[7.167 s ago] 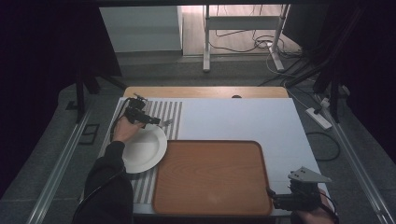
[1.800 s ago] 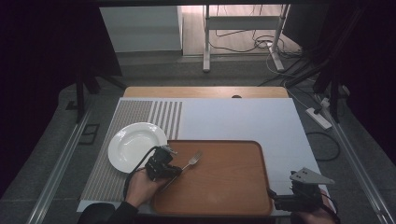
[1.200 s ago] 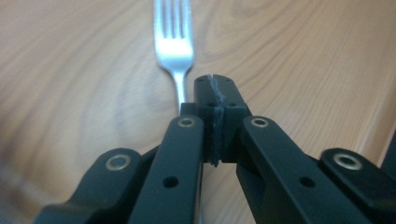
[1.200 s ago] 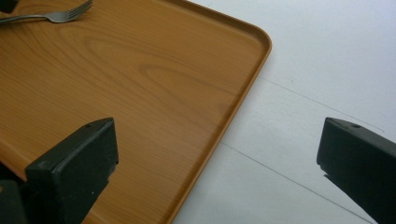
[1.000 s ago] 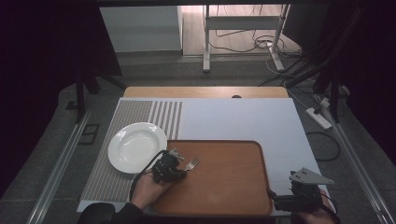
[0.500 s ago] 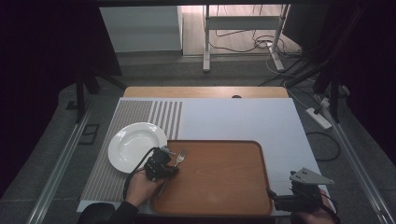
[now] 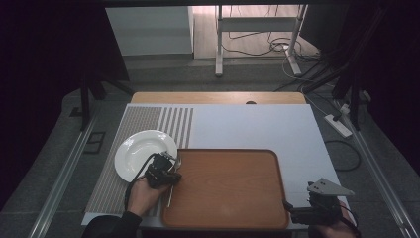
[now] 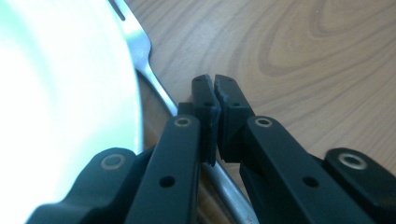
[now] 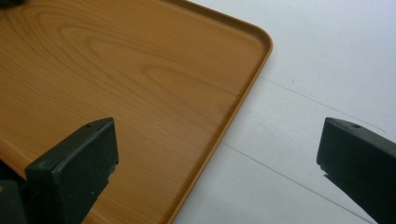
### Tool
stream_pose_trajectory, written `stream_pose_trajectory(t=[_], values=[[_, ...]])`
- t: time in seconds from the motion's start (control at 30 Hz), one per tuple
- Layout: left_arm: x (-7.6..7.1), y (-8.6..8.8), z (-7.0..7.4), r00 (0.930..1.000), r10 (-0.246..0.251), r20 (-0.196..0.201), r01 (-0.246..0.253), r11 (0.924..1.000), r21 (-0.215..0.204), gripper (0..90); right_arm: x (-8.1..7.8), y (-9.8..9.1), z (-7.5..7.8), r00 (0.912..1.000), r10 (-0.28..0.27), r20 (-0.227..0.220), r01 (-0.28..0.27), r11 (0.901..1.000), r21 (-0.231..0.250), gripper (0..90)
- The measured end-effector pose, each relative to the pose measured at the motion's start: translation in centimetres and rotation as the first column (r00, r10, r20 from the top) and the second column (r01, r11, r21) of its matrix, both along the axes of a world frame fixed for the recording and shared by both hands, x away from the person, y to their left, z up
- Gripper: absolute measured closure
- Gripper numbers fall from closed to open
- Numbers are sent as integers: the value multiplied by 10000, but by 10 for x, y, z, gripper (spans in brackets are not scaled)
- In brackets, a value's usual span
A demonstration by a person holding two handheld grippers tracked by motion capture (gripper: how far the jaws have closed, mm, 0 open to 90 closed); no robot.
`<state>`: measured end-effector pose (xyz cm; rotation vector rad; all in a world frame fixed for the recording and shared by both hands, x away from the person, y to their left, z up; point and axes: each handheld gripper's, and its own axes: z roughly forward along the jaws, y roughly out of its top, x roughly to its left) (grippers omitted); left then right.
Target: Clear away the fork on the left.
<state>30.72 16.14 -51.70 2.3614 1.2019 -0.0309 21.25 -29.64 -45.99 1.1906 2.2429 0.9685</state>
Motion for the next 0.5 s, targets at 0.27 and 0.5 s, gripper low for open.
stream_pose_trajectory(t=[0.27, 0.5], values=[[0, 0, 2, 9998, -86, 158, 84, 9999, 127, 815, 0, 0, 0, 10000, -1, -15, 1, 10000, -17, 0], [-3, -2, 9, 9967, -345, 740, 360, 9992, -187, 702, 0, 0, 0, 10000, 4, -27, -4, 10000, -25, 0]])
